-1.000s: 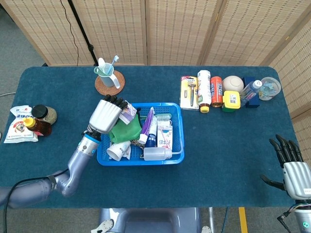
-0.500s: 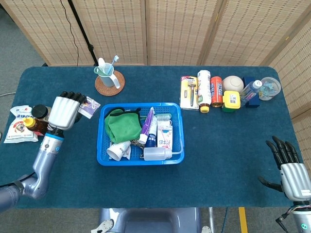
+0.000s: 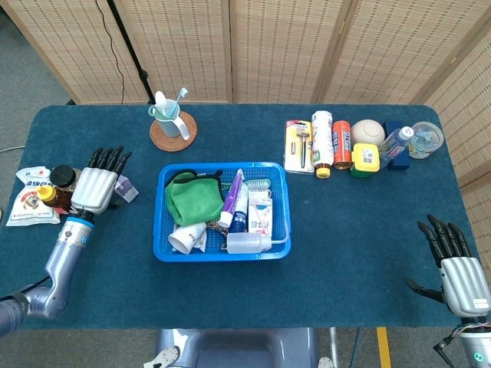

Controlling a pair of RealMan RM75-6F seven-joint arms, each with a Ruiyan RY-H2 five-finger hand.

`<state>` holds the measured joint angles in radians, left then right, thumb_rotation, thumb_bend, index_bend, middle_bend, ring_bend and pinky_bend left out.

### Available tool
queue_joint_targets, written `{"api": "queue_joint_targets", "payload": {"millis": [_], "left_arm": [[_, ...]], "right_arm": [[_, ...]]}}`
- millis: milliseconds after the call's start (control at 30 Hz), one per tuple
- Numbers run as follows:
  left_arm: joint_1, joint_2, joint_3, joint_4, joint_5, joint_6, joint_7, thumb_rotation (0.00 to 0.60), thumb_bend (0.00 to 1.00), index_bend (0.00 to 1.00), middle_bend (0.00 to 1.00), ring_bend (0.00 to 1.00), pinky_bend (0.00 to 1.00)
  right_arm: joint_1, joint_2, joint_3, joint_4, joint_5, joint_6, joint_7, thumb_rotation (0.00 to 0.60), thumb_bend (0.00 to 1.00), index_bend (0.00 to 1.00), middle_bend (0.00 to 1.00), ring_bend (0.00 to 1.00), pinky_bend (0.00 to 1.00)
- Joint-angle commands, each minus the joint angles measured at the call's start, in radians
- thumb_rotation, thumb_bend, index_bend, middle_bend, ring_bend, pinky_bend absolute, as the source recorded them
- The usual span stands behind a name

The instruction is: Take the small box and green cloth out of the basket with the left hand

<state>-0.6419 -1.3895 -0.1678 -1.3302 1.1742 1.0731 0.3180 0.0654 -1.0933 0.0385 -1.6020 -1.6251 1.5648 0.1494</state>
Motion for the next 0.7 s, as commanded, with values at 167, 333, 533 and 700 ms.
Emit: {"api": "queue_joint_targets", "payload": {"millis": [167,333,533,700], "left_arm": [[0.038,0.114,0.001,-0.181,0.123,0.084,-0.103,0.600,0.02,0.00,0.00,0.00,0.00],[0.010,0.138,-0.011,-0.276,0.151,0.061,-0.095,0.600,0.02,0.00,0.00,0.00,0.00],[-0.056,0.092,-0.031,-0.334,0.094,-0.016,0.003,0.600,0.02,0.00,0.00,0.00,0.00],[-0.105,0.032,-0.041,-0.327,0.025,-0.064,0.084,0.600,0.02,0.00,0.00,0.00,0.00]], "right_arm": [[-0.003,0.003,-0.002,-0.003,-0.008,0.010,0.005,0.600,0.00,0.00,0.00,0.00,0.00],[-0.003,0.004,-0.004,-0.003,-0.011,0.011,0.007,0.600,0.00,0.00,0.00,0.00,0.00],[-0.004,0.007,-0.003,-0.001,-0.010,0.012,0.014,0.600,0.00,0.00,0.00,0.00,0.00],[-0.004,0.010,0.000,0.001,-0.004,0.013,0.023,0.600,0.00,0.00,0.00,0.00,0.00]]}}
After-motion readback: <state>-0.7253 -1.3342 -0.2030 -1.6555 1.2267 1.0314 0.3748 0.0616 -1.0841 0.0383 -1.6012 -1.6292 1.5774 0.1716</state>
